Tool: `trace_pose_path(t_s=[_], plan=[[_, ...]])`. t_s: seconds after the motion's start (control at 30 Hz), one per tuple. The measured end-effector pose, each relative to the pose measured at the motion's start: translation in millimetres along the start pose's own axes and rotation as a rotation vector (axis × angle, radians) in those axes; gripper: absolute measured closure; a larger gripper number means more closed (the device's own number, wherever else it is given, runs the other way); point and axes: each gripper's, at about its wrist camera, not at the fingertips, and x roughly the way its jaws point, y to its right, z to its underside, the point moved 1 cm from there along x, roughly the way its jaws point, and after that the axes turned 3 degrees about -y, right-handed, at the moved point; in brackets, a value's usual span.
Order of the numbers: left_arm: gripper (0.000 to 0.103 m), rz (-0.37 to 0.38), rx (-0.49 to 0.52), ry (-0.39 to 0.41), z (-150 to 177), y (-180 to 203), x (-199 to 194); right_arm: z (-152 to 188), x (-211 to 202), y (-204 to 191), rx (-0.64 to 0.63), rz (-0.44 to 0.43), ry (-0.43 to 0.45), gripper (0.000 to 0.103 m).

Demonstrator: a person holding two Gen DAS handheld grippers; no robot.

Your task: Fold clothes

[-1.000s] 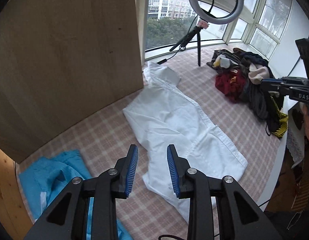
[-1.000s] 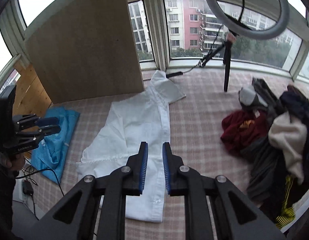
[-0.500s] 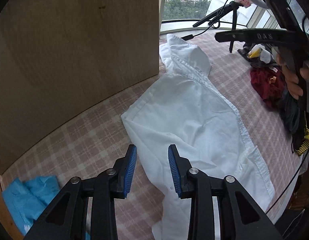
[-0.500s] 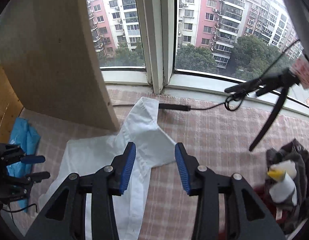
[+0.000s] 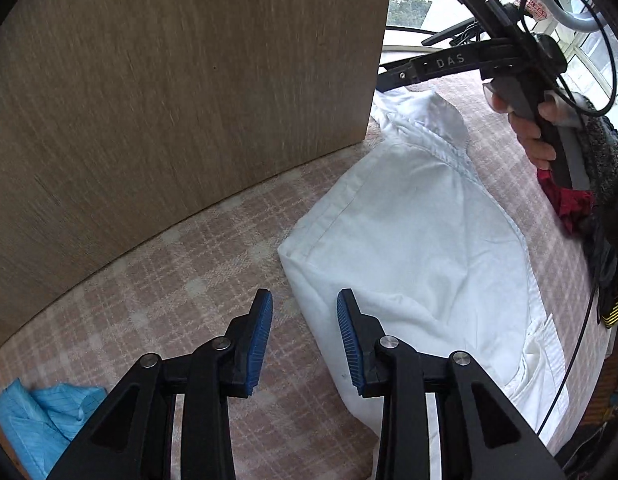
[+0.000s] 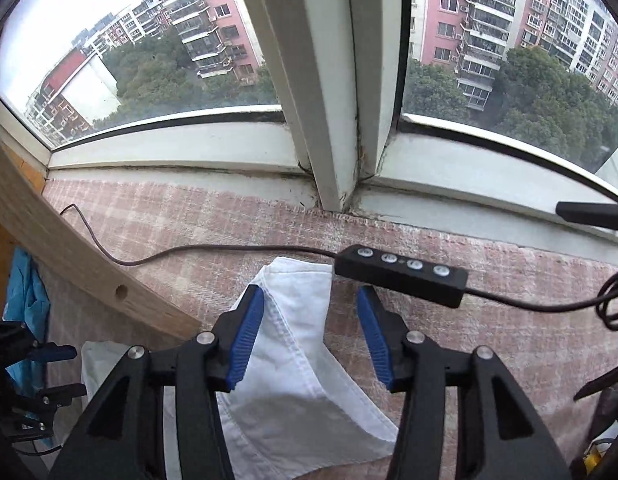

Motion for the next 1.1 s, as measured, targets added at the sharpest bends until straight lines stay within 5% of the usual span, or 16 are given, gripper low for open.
trace_pose_path(t_s=[0.2,0.23,0.27,0.37,0.6,0.9,1.1], plan=[[0.070,0.000,-0.007,0.000,-0.7,-1.2,2.1,2.6,8.5,-2.3,-0.025,-0.041,0.025,0.051],[0.070,0.000,-0.010,0.002,0.1,-2.6,2.0,4.4,9.6,-5.1,-0.042,-0.053,0.026,0.062],[0.070,0.000,-0.010,0.004,1.2,-3.0,0.6,6.1,10.7,-7.9,-0.059,-0.064,0.026,0.084],[0.070,0.000,-0.014,0.008,5.8,-5.8,-5.8,9.2,4.6,-10.9,-0.054,-0.086,0.042,0.095],[0.070,0.060,-0.021,0.043,26.6,-4.3,-45.6,11.1,-59.2,-11.0,0.007,-0.186,0.180,0.098],[0.071,0.329,0.178,0.011,35.9,91.0,-37.8,15.3,-104.0,-26.7,-0.030,-0.199,0.253,0.099],[0.071,0.236,0.243,-0.037,8.5,120.6,-5.4,19.1,-119.2,-24.2,-0.043,-0.198,0.262,0.099]])
